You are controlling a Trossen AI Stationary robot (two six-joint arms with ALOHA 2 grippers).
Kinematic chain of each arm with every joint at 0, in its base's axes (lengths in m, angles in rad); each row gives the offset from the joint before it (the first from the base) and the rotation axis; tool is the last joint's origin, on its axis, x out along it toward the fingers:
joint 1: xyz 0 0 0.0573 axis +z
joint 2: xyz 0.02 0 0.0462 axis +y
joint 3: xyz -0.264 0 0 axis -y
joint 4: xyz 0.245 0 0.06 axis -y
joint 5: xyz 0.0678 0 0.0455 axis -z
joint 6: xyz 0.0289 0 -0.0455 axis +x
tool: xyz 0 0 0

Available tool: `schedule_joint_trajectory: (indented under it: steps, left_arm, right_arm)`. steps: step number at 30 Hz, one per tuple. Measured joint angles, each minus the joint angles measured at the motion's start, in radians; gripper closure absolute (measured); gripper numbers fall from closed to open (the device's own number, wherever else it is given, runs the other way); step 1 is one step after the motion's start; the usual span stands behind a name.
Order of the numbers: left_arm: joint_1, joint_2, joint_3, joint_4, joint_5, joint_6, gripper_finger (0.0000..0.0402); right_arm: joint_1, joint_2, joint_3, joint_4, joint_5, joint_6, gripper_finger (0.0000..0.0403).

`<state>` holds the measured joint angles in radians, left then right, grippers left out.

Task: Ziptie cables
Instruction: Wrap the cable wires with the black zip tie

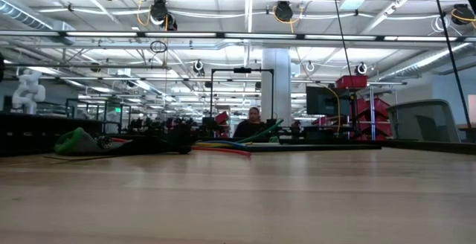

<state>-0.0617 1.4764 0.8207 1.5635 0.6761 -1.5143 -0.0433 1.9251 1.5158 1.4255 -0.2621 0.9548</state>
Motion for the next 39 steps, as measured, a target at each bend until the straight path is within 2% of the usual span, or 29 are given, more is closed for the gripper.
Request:
schedule_joint_trajectory:
  steps: [9, 16, 20, 26, 27, 39]
  left_arm:
    - [-0.017, -0.005, 0.0, 0.0, -0.024, 0.009, 0.0162]
    - [-0.017, -0.005, 0.0, 0.0, -0.035, 0.033, 0.0168]
    - [-0.017, -0.005, 0.0, -0.001, -0.035, 0.037, 0.0215]
    - [-0.017, -0.005, 0.0, -0.002, -0.029, 0.079, 0.0373]
    - [-0.017, -0.005, 0.0, -0.002, -0.025, 0.092, 0.0386]
    - [-0.017, -0.005, 0.0, -0.013, -0.011, 0.142, 0.04]
  right_arm:
    - [-0.022, -0.001, 0.0, -0.022, -0.083, -0.004, 0.0403]
    - [-0.024, -0.002, 0.0, -0.013, -0.105, -0.013, 0.0403]
    - [-0.024, -0.002, 0.0, -0.013, -0.107, -0.015, 0.0403]
    - [-0.025, -0.002, 0.0, -0.011, -0.107, -0.016, 0.0403]
    - [-0.026, -0.002, 0.0, -0.008, -0.107, -0.013, 0.0403]
    - [-0.034, -0.003, 0.0, 0.012, -0.111, 0.036, 0.0398]
